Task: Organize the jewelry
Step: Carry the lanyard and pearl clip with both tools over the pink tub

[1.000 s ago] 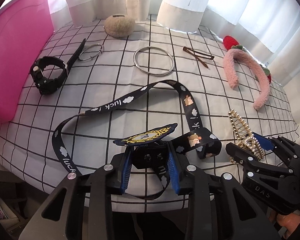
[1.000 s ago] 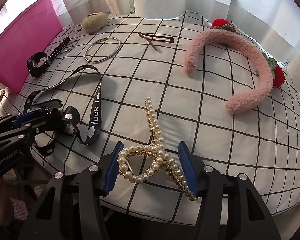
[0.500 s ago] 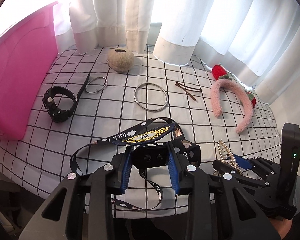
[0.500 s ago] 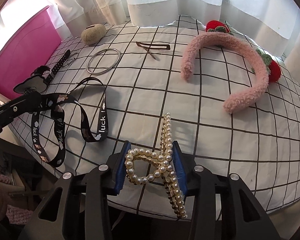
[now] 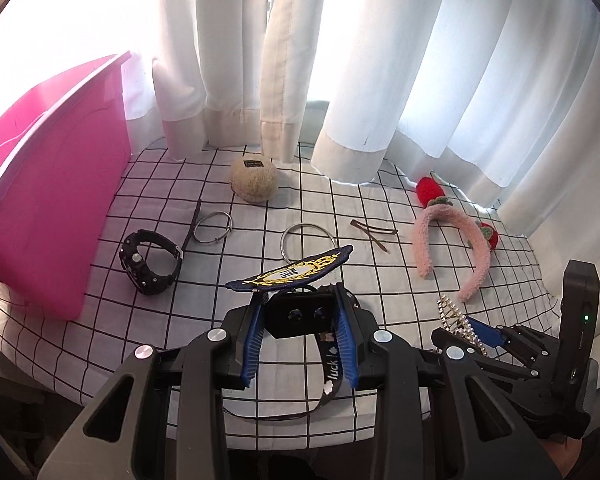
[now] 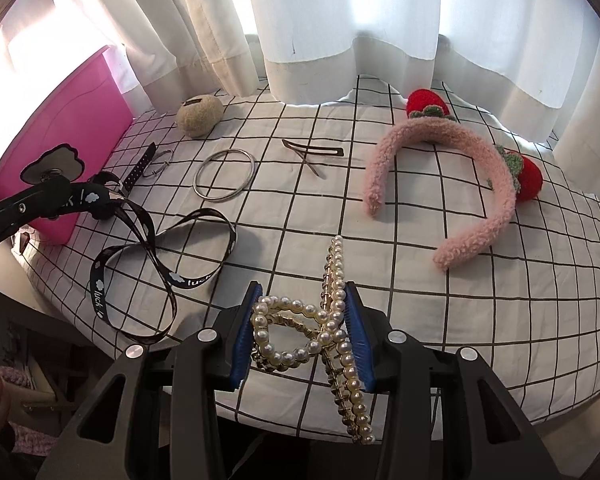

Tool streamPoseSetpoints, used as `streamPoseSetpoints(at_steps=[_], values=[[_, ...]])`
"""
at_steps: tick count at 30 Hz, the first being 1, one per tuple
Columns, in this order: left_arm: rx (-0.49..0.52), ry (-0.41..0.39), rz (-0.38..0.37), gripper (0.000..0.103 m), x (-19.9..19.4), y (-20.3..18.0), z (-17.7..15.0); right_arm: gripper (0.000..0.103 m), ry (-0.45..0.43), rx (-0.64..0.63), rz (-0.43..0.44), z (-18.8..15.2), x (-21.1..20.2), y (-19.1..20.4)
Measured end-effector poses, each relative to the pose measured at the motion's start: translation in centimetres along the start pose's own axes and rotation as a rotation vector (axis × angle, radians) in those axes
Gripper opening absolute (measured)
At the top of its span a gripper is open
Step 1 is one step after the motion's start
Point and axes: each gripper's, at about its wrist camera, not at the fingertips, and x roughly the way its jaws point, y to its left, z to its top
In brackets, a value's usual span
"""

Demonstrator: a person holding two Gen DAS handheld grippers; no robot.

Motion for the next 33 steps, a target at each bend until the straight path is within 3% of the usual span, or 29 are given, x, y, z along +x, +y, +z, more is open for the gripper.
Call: streamPoseSetpoints(at_steps=[8, 19, 26, 33], values=[[0.006, -0.13, -0.019, 0.032, -4.8, 1.4, 4.3, 0.04, -0.088, -0.034, 0.035, 3.5, -2.9, 3.2], [0.017, -0.275, 0.008, 0.032, -10.6, 4.8, 9.7, 0.04, -0.2, -0.119, 0.089, 9.4, -6.3, 9.0], [0.008, -0.393, 0.043, 0.032, -15.4, 7.8, 14.0, 0.04, -0.28, -0.208, 0.158, 14.4, -8.7, 15.1], [-0.06, -0.489, 0.107, 0.032, -19.7, 13.6, 18.9, 0.04, -0.381, -0.329, 0.257, 20.3, -11.4, 23.2]])
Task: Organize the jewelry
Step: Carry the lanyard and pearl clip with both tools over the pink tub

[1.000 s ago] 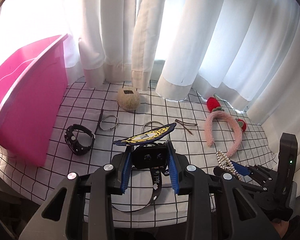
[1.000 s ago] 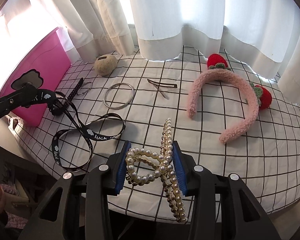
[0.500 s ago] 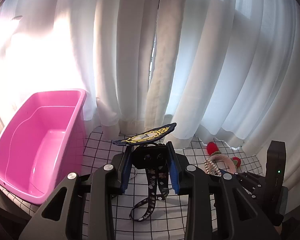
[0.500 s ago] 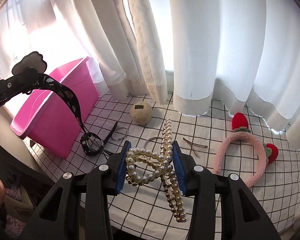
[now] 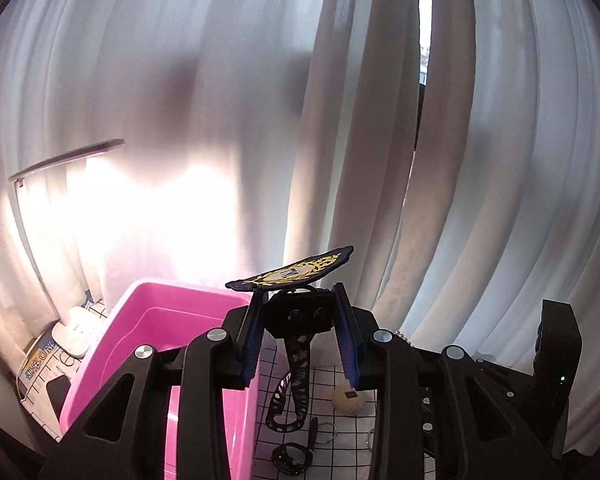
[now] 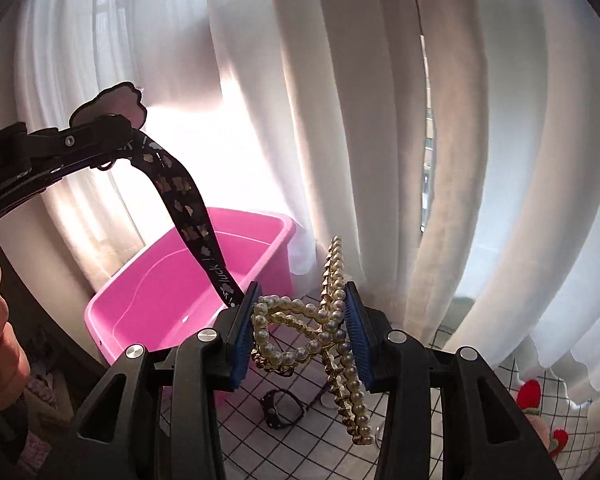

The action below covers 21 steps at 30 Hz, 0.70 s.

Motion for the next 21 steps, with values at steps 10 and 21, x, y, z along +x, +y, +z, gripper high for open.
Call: streamPoseSetpoints(at_steps=[10, 21], values=[[-0.028, -0.069, 0.214, 0.032, -0.5, 9.2, 5.3, 0.04, -0.018, -0.122, 0.152, 7.5, 6.5, 8.6], [-0.091, 0.073, 0.386, 0.032, 2.4, 18.9, 1.4, 0.04, 0.195, -0.153, 0.227, 5.7, 16.5, 14.3]])
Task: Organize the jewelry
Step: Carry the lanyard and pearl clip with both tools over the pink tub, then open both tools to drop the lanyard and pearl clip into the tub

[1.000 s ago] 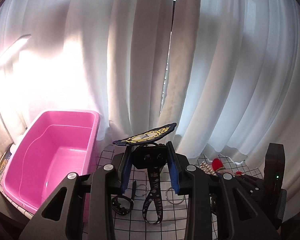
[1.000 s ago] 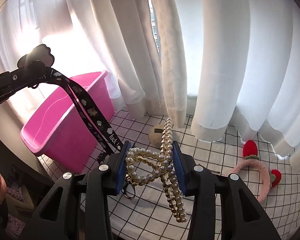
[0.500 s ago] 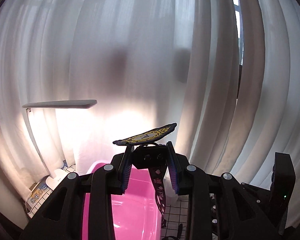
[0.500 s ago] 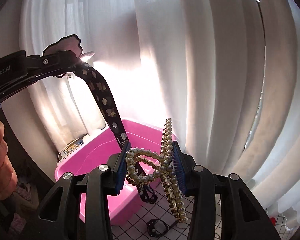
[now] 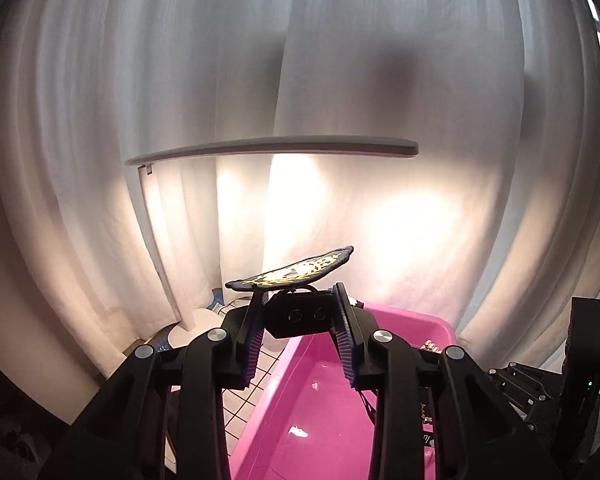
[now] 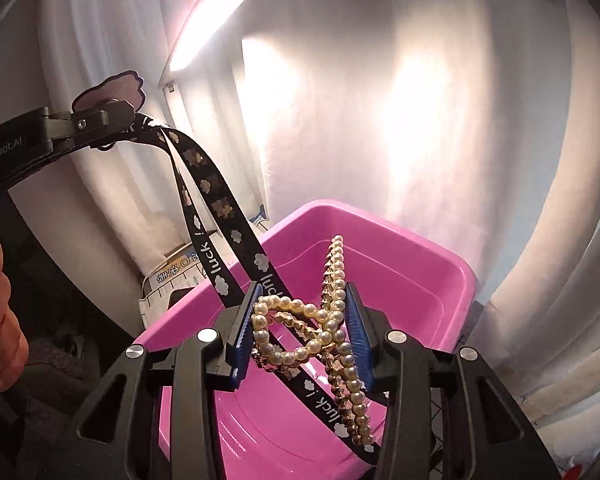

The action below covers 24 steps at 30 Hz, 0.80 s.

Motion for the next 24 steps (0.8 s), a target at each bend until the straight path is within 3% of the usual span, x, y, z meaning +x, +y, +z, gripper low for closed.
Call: streamPoseSetpoints(at_steps=[6, 12, 14, 15, 16, 18, 24], values=[[0.011, 0.192, 0.015, 0.032, 5.6, 0.4, -5.5, 0.04, 0.163, 0.034, -0.02, -1.9, 5.8, -0.4], [0.014, 0.365, 0.016, 0.035, 9.3, -0.4, -10.6, 0.041, 0.269, 0.059, -0.057, -3.1, 8.3, -1.1], [0.004, 0.405, 0.016, 0.036, 10.1, -0.2, -11.3, 0.049, 0.276, 0.061, -0.076, -3.1, 8.4, -1.1], [0.0, 0.419, 0.018, 0.05, 10.2, 0.0, -11.6, 0.055, 0.277, 0.061, -0.081, -3.1, 8.4, -1.2], [-0.004, 0.426, 0.027, 0.073, 10.2, 0.2, -11.9, 0.056, 0.277, 0.061, -0.082, -3.0, 8.2, -1.2], [-0.009, 0.397, 0.064, 0.091, 9.5, 0.7, -12.1, 0.057, 0.271, 0.06, -0.109, -3.1, 7.9, -1.2], [-0.01, 0.372, 0.076, 0.094, 8.7, 1.1, -11.9, 0.057, 0.246, 0.074, -0.134, -3.4, 6.3, -1.8]])
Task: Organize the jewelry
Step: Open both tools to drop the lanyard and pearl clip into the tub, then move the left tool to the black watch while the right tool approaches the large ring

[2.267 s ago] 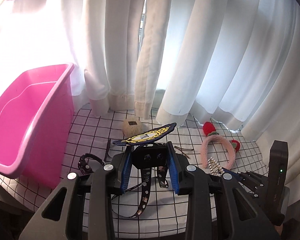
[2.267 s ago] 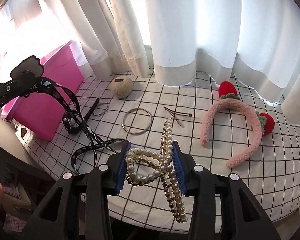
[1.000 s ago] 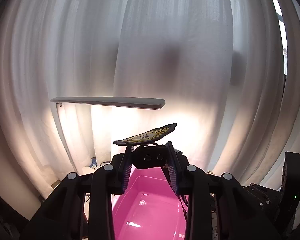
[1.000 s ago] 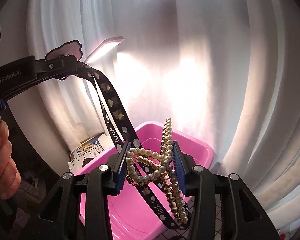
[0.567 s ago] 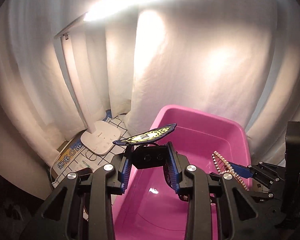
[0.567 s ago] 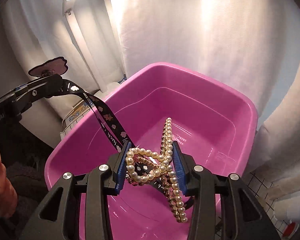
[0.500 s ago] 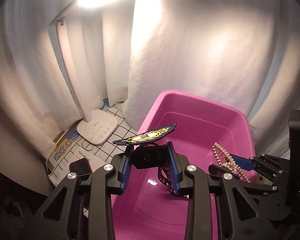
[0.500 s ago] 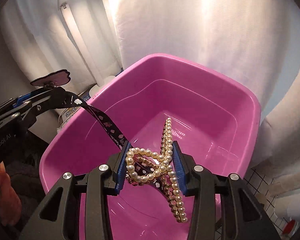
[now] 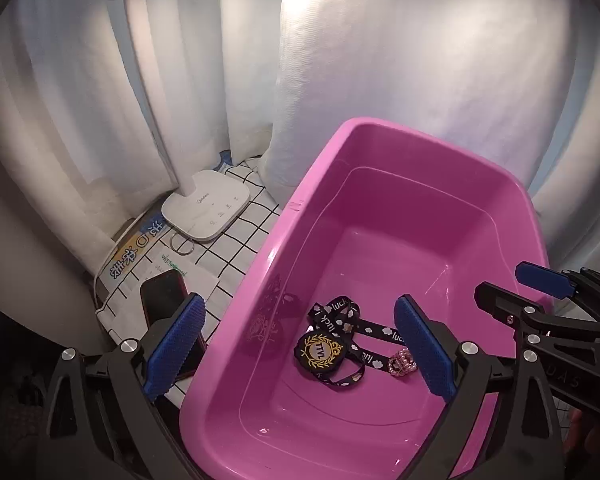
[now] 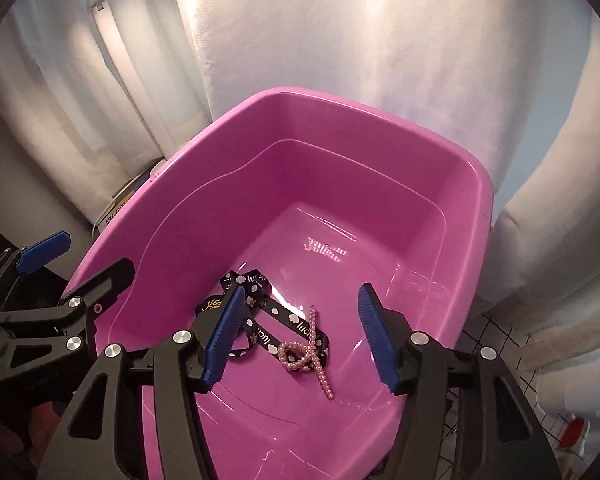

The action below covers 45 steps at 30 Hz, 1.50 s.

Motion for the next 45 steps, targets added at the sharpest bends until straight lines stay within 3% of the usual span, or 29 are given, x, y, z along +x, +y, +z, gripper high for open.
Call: streamPoseSetpoints(at_steps=[11, 21, 28, 34, 38, 40, 45], values=[[-0.006, -0.088, -0.006, 0.094, -4.1, -2.1, -2.5, 0.057, -0.092, 0.112, -0.011, -4.4, -4.3, -2.3], [0.019, -0.105, -0.172, 0.095, -7.4, -8.4, -5.4, 0.058, -0.148, 0.266, -0.098, -11.8, -9.7, -9.1], [0.063, -0.067, -0.246, 0.095, -7.8, -13.2, -8.3, 0.058, -0.125, 0.397, -0.186, -19.6, -12.2, -15.0], [0.137, -0.036, -0.254, 0.095, -7.7, -17.1, -10.7, 0.058, -0.103, 0.492, -0.224, -25.6, -13.7, -19.3], [0.172, -0.018, -0.274, 0.095, -7.3, -19.4, -12.3, 0.058, -0.096, 0.53, -0.227, -27.8, -13.9, -20.9], [0.205, -0.053, -0.253, 0.096, -7.4, -20.5, -13.3, 0.058, -0.088, 0.533, -0.226, -28.6, -13.6, -21.3], [0.207, 0.016, -0.301, 0.096, -6.2, -22.3, -15.1, 0.058, -0.033, 0.501, -0.186, -29.2, -10.9, -21.4]])
